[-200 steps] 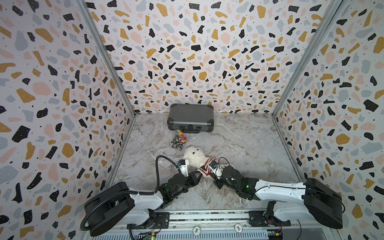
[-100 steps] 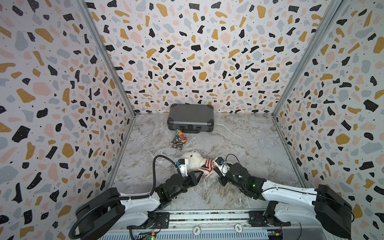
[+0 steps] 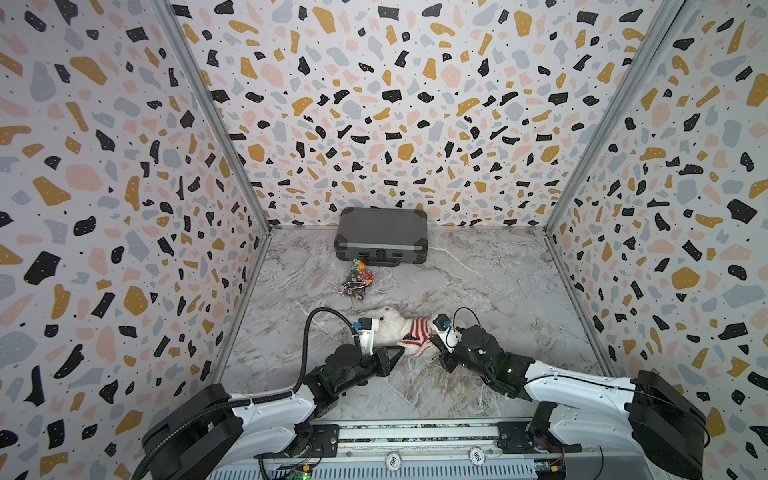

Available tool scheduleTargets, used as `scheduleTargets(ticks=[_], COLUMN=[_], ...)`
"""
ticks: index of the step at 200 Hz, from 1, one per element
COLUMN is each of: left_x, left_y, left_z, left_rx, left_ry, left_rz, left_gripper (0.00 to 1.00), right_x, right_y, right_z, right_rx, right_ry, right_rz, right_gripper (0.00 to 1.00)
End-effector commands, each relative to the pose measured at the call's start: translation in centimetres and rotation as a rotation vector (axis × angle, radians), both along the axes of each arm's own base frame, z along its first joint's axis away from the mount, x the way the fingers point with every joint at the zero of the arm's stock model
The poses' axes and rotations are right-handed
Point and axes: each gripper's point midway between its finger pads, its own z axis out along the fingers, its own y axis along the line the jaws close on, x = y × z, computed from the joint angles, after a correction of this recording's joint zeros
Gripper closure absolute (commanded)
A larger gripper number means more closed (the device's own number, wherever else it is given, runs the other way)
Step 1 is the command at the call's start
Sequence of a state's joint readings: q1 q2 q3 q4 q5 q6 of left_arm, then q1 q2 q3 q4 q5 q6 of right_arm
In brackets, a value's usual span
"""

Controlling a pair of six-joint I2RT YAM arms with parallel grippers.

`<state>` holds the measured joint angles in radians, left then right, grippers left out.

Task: Dress the teddy bear
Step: 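Pull the sweater sleeve cuff over the bear's arm with the left gripper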

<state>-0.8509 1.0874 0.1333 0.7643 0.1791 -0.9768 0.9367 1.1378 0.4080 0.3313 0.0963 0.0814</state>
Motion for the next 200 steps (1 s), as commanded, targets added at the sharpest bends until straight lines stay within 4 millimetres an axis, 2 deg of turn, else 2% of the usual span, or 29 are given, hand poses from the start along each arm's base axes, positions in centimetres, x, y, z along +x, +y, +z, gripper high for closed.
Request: scheduleTargets(ticks=[1, 53, 81, 98, 111, 123, 153, 174, 193, 200], left_x=[-0.8, -0.6, 0.9, 1.4, 1.9, 2.1, 1.7, 0.9, 1.0, 0.9], left_y=[-0.3, -0.5, -0.3, -0.8, -0.9, -0.9, -0.7, -0.9, -0.5, -0.1], left_z=[-0.9, -2.8, -2.8, -1.2, -0.4, 0.3, 1.4, 2.3, 2.0, 1.3], left_rx=[0.111, 0.201, 0.255, 0.182, 0.182, 0.203, 0.268, 0.287, 0.329, 0.373], left_ry=[-0.06, -0.06, -0.069, -0.096, -0.117, -0.136, -0.162, -0.178, -0.166, -0.152], left_rz=[-0.108, -0.14, -0.082, -0.05, -0.03, -0.018, -0.003, -0.004, 0.032, 0.043], left_gripper=[1.0, 1.0, 1.0, 0.83, 0.76, 0.73, 0.69, 0.56, 0.52, 0.51], right_x=[1.7, 1.8, 1.0, 0.0, -0.6, -1.2, -1.2, -1.4, -1.6, -1.6], right_y=[-3.1, -3.3, -2.6, -1.1, 0.0, 1.0, 1.7, 2.4, 2.8, 2.9], right_z=[-1.4, -1.1, -0.6, 0.3, 0.6, 0.8, 1.0, 0.9, 0.9, 0.9], right_rx=[-0.075, -0.063, -0.03, 0.014, 0.018, 0.025, 0.05, 0.053, 0.058, 0.06], right_ry=[0.006, 0.007, 0.003, 0.004, -0.001, -0.001, 0.003, 0.01, 0.012, 0.014], right_rz=[-0.139, -0.147, -0.104, -0.053, -0.025, -0.005, 0.003, 0.024, 0.031, 0.033], right_gripper=[1.0, 1.0, 1.0, 1.0, 1.0, 1.0, 1.0, 1.0, 1.0, 1.0])
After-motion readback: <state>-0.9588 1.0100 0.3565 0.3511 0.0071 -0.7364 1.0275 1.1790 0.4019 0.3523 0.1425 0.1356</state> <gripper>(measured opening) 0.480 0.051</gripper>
